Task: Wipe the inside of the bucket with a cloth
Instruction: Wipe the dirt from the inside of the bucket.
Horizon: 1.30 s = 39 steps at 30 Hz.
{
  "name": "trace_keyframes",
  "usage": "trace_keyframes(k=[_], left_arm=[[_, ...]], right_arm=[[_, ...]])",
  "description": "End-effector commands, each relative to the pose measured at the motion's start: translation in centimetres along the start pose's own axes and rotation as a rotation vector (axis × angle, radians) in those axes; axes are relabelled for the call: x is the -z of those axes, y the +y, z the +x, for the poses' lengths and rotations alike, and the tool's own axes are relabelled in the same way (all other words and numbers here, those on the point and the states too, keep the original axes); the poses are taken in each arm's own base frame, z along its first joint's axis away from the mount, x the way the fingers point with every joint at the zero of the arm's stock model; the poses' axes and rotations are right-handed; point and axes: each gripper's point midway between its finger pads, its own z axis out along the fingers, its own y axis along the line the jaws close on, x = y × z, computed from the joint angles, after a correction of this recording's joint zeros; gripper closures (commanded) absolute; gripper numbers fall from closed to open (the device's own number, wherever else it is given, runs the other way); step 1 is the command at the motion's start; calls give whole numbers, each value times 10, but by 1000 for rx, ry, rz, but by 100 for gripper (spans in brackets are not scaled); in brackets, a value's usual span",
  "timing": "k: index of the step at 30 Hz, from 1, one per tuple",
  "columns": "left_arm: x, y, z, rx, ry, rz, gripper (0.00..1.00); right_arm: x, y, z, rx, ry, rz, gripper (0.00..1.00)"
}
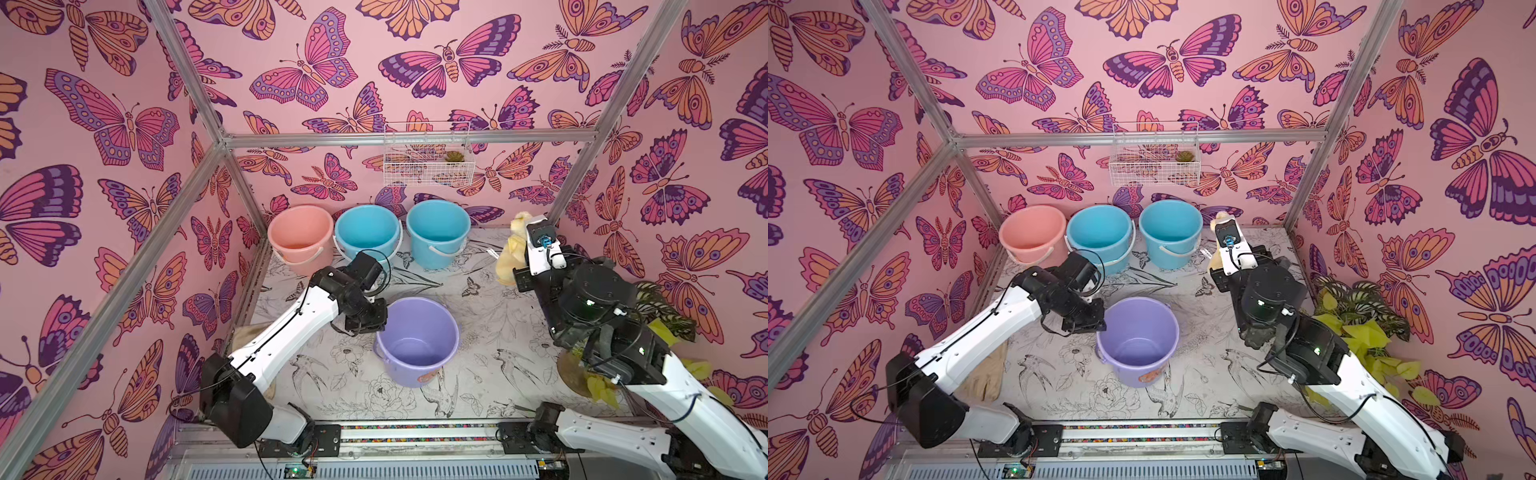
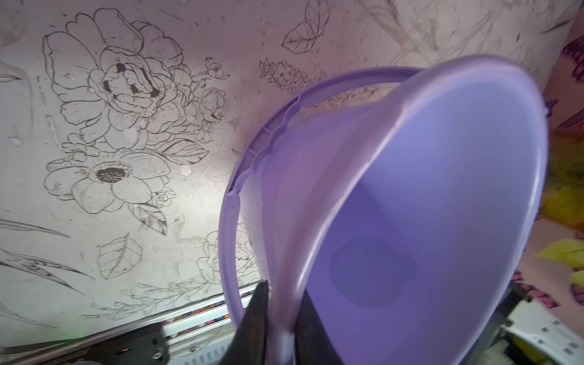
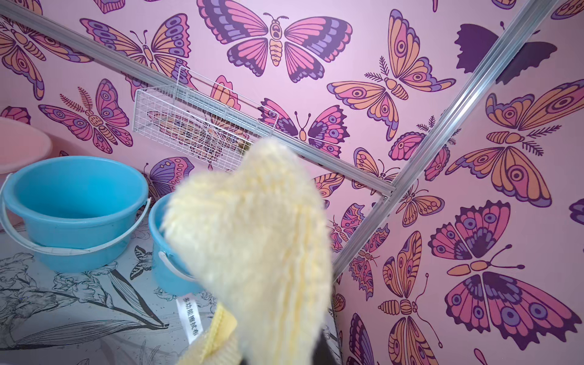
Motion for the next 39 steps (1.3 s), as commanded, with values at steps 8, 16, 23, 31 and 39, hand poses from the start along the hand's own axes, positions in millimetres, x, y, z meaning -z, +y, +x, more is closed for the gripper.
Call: trace_keyframes(k=[8, 16, 23, 31, 39], left_arm=[[14, 25, 29, -53, 87, -132, 66], [-4, 24, 36, -92, 182, -193, 63], [-7, 14, 31, -119, 184, -229, 90], [4, 11, 19, -113, 116, -240, 100], [23, 4, 14, -71, 38, -216, 100]], right_arm=[[1, 6, -22, -65, -58, -30, 100], [-1, 18, -27, -62, -67, -65, 100], [-1, 27, -24, -60, -61, -100, 100], [-6, 61, -15, -55, -46, -207, 100], [4, 116, -17, 18, -73, -397, 100]])
